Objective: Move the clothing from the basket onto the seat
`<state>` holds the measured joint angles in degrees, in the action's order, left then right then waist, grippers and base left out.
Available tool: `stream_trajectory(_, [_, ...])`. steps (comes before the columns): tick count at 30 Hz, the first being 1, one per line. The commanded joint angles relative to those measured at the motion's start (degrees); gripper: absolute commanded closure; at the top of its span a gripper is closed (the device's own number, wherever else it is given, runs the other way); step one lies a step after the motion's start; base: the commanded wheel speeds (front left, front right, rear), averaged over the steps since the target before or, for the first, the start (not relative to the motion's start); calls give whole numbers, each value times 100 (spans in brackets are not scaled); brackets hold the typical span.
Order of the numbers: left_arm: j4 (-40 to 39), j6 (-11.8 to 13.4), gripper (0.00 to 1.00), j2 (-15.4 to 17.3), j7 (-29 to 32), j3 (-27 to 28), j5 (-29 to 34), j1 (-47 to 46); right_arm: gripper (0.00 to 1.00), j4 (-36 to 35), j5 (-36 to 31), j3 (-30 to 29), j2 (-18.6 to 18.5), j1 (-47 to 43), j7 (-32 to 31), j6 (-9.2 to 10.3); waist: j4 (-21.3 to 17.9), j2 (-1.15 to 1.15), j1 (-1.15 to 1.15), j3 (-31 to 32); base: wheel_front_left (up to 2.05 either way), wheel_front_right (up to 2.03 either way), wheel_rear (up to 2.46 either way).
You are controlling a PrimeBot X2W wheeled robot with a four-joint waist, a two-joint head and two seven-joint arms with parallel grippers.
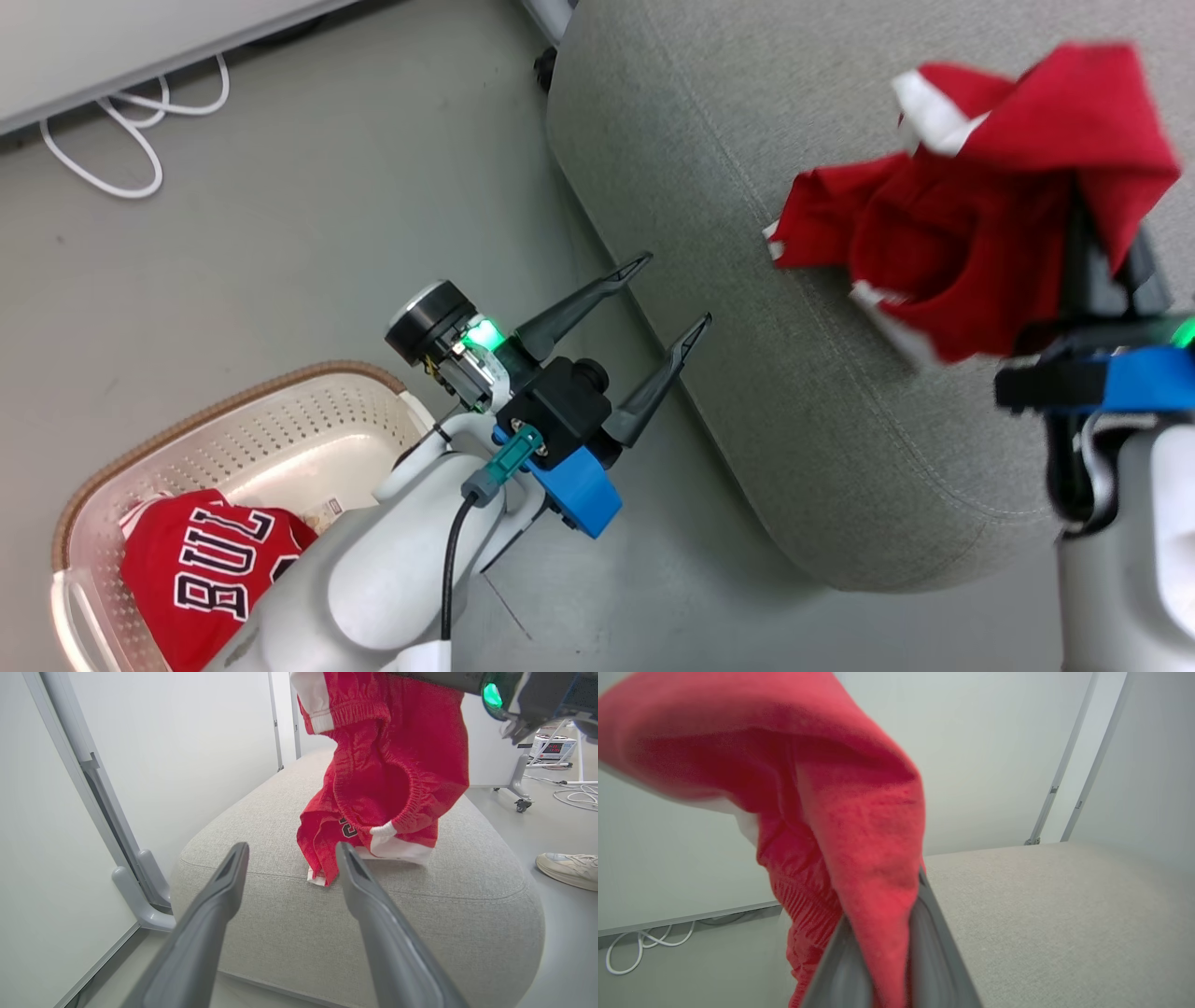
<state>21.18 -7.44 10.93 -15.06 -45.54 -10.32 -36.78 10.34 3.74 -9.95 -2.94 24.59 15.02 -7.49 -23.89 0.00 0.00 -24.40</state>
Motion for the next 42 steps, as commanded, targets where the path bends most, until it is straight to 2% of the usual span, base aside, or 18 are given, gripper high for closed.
stream_trajectory(1, [-27, -3, 0, 51, -18, 17, 29, -103, 100, -85, -42, -52, 7, 157, 23, -1, 33, 0, 0, -107, 0, 0, 0])
stream_trajectory(6, [-111, -3, 0, 154, -18, 80, 105, -289, 100, -367, -122, -354, -191, 907, 23, -1, 121, 0, 0, -519, 0, 0, 0])
stream_trajectory(14, [-215, -3, 0, 424, -17, -45, 248, -836, 100, -693, -214, -1191, -899, 2230, 23, -1, 391, 0, 0, -1409, 0, 0, 0])
stream_trajectory(21, [-355, -3, 0, 560, -18, -59, 293, -1281, 100, -130, -113, -1954, -1645, 3065, 22, -1, 563, 0, 0, -2089, 0, 0, 0])
stream_trajectory(24, [-414, -3, 0, 593, -18, -66, 334, -1400, 100, 272, -176, -2175, -1783, 3137, 21, -1, 589, 0, 0, -2292, 0, 0, 0])
stream_trajectory(27, [-447, -3, 0, 611, -18, -77, 338, -1471, 100, 646, -288, -2271, -1790, 3095, 23, -1, 597, 0, 0, -2427, 0, 0, 0])
stream_trajectory(33, [-484, -3, 0, 647, -18, -99, 336, -1554, 100, 1328, -311, -2419, -1492, 2925, 23, -1, 609, 0, 0, -2590, 0, 0, 0])
stream_trajectory(42, [-479, 11, 0, 690, -18, -116, 296, -1579, 100, 2150, -405, -2287, -1208, 2701, 23, -1, 651, 0, 0, -2663, 0, 0, 0])
